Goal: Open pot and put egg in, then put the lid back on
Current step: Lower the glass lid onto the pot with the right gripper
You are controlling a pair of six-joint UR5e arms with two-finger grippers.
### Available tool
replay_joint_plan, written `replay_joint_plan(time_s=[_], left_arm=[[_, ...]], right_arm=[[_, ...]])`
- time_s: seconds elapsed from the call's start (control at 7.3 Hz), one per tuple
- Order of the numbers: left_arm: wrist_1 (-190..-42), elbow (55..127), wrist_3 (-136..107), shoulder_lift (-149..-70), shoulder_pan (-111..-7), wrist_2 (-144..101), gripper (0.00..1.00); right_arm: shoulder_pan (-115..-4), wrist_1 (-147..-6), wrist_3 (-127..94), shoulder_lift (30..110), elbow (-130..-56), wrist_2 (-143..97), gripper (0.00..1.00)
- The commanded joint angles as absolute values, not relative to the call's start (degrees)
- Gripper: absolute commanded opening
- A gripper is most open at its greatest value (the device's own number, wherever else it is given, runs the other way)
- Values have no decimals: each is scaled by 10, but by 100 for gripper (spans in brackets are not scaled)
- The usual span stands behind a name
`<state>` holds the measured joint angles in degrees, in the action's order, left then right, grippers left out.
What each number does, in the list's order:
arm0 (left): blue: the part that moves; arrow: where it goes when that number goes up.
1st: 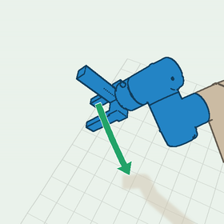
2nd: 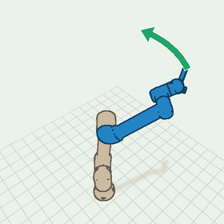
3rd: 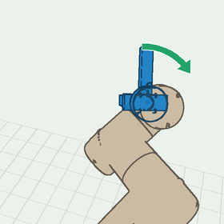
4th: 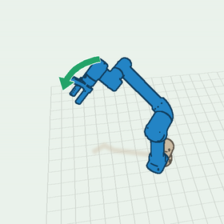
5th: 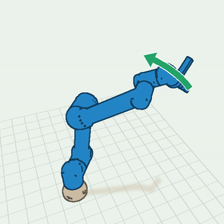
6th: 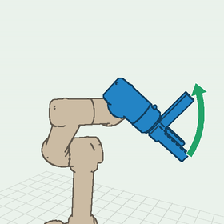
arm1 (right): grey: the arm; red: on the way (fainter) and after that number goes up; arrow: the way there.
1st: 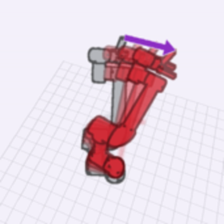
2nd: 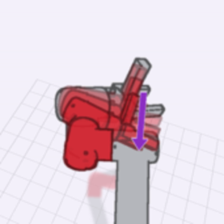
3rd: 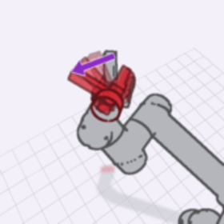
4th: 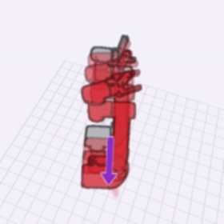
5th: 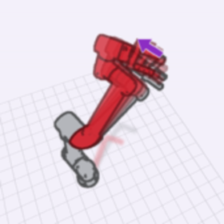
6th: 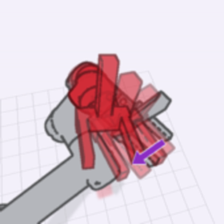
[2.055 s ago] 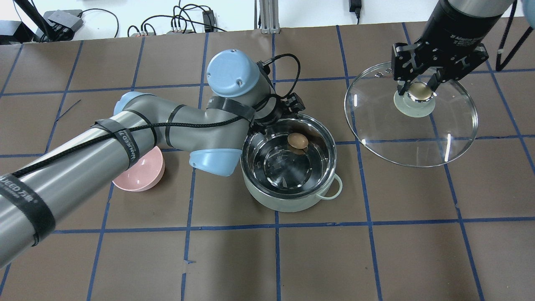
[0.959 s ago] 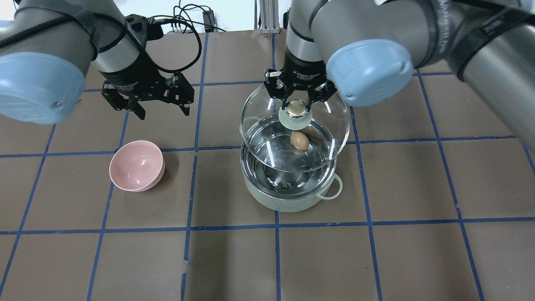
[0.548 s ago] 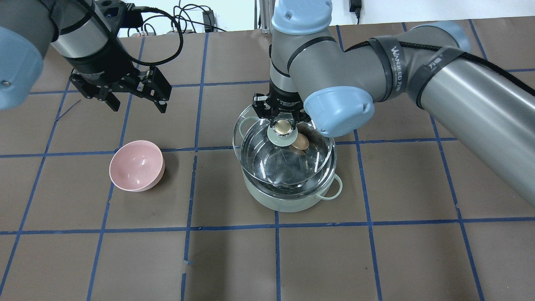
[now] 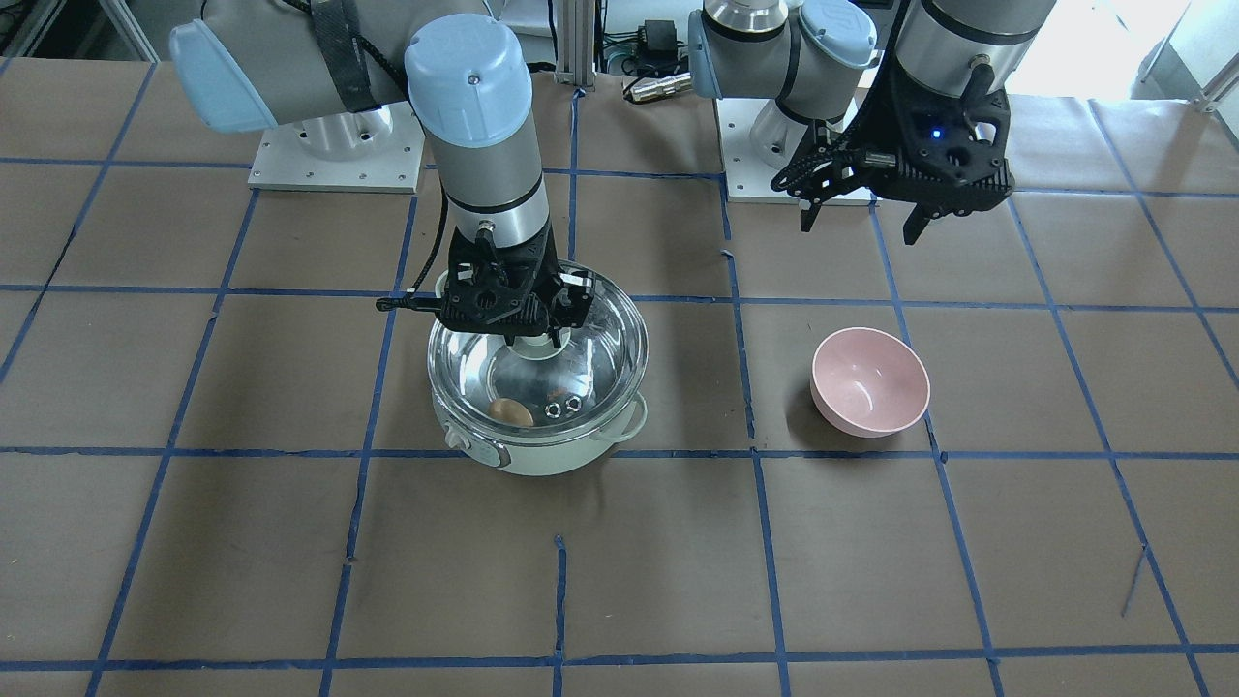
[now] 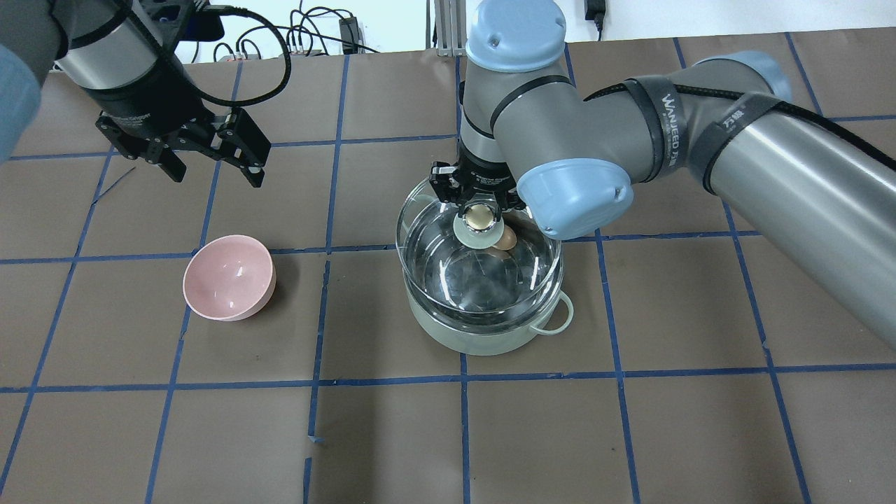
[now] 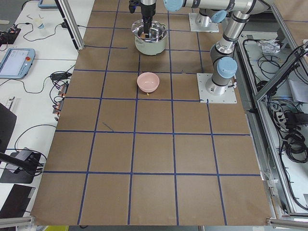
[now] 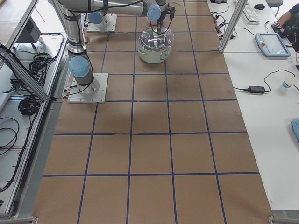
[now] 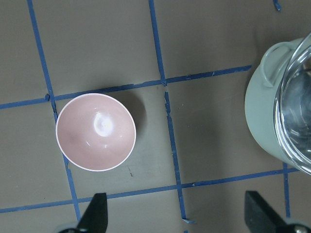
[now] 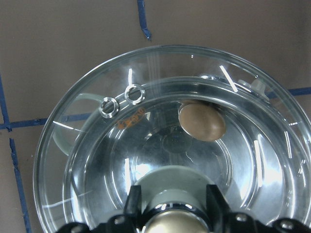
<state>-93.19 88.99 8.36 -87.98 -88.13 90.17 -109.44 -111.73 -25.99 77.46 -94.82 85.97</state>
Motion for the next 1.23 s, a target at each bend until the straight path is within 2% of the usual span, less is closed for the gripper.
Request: replay_joint_plan(time_s=[0.0,1.1], left_arm=[[-933,888,46,-875,-877,903,99],[-938,892,41,-872,-876,901,100]], right_arm=[[-1093,-1111,-260,775,-949,861,31],[-1089,-1113,-260,774,-961,845,32]])
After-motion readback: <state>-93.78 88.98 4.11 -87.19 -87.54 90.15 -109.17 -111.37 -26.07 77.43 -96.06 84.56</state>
